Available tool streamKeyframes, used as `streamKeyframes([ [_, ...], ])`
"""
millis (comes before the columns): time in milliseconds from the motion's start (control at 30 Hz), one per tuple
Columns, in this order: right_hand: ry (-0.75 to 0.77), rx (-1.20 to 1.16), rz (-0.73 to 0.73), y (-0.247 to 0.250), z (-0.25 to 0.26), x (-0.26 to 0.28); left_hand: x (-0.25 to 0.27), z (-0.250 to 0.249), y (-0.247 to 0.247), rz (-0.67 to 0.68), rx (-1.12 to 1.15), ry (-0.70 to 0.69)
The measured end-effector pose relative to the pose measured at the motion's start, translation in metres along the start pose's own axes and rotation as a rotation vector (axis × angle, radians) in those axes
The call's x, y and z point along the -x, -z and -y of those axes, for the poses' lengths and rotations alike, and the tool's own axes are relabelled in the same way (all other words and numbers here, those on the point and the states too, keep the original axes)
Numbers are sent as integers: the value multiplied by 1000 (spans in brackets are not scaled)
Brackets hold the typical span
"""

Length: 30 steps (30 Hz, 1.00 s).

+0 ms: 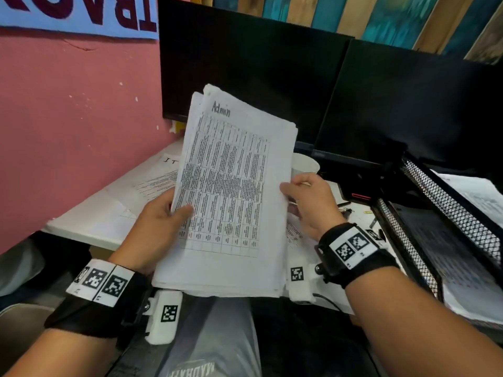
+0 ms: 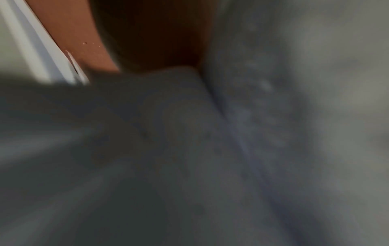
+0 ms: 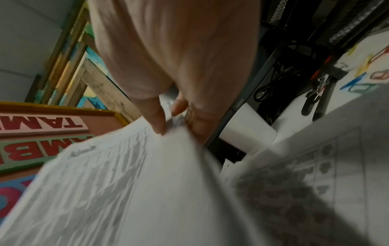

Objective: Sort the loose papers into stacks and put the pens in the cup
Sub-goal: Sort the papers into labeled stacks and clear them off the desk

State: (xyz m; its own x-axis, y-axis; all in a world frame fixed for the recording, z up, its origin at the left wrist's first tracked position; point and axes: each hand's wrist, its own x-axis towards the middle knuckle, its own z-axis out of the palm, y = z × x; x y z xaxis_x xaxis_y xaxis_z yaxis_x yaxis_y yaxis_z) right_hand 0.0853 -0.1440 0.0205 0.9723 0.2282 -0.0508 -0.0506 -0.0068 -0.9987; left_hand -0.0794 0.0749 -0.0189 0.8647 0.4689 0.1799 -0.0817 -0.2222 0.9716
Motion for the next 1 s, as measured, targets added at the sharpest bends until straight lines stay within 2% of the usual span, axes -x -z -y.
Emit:
streamKeyframes([
  [67, -1, 158, -73, 15, -1, -6, -2, 3, 4, -55, 18, 10],
  [133, -24, 448, -106, 32, -6, -13, -5, 5, 9, -94, 36, 16],
  [267, -148, 900, 19, 54, -16, -21, -11, 11, 20, -156, 53, 16],
  [367, -174, 1118, 104, 53, -21, -27, -12, 11, 21, -176, 44, -4],
  [767, -205, 1279, 74, 26, -25, -44, -14, 15, 27, -174, 74, 20],
  [867, -165, 1313, 72, 27, -22, -45, -16, 18, 28, -184, 82, 32],
  [1000, -82, 1195, 42, 48, -11, -42, -18, 21, 30, -195, 89, 47],
])
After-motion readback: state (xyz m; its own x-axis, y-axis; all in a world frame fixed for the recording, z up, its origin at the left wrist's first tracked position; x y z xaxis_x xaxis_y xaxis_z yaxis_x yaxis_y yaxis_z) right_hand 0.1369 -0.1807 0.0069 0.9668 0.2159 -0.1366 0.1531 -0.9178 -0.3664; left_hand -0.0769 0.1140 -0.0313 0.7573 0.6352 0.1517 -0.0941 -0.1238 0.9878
